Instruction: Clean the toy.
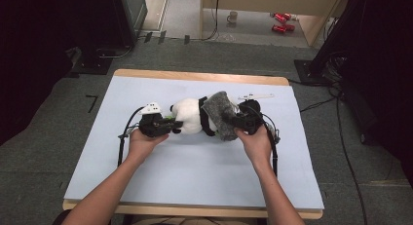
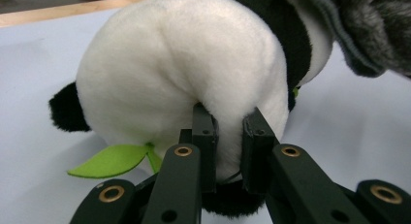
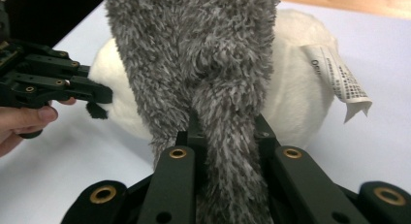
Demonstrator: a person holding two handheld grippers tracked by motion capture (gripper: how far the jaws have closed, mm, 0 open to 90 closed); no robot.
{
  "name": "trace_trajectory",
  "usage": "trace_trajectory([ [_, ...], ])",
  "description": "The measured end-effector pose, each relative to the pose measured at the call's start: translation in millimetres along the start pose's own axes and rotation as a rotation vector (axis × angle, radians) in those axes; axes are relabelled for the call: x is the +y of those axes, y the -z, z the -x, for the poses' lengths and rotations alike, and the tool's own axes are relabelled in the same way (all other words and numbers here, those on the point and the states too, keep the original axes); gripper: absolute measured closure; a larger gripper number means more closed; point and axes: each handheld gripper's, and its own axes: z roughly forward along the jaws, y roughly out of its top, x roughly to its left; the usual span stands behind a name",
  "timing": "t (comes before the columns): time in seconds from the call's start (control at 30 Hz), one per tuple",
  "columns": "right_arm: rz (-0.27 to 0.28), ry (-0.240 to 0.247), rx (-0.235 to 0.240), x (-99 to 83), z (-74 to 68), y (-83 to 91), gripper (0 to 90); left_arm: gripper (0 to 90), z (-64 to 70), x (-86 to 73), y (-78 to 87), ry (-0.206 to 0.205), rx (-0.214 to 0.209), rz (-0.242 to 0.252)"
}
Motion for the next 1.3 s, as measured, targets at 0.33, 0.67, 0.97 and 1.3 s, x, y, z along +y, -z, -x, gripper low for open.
trace_trajectory([
  [0.33,0.046,0.067,0.039,11.9,-27.9,22.2,77.9,80.3,17.7,11.1,18.9,0.091,-0.077,-0.055],
  [0.67,-0.004,0.108,0.097,6.1,-59.8,5.7,78.1,78.2,17.3,5.6,10.6,0.106,-0.021,-0.072],
  [0.97,-0.071,0.11,0.042,-6.9,-47.5,-26.5,78.6,68.3,17.6,0.9,7.3,0.066,0.008,-0.098],
  [1.3,-0.058,0.114,0.04,-3.1,-45.2,-29.6,78.6,43.2,14.1,-5.5,19.5,-0.019,-0.002,-0.038],
])
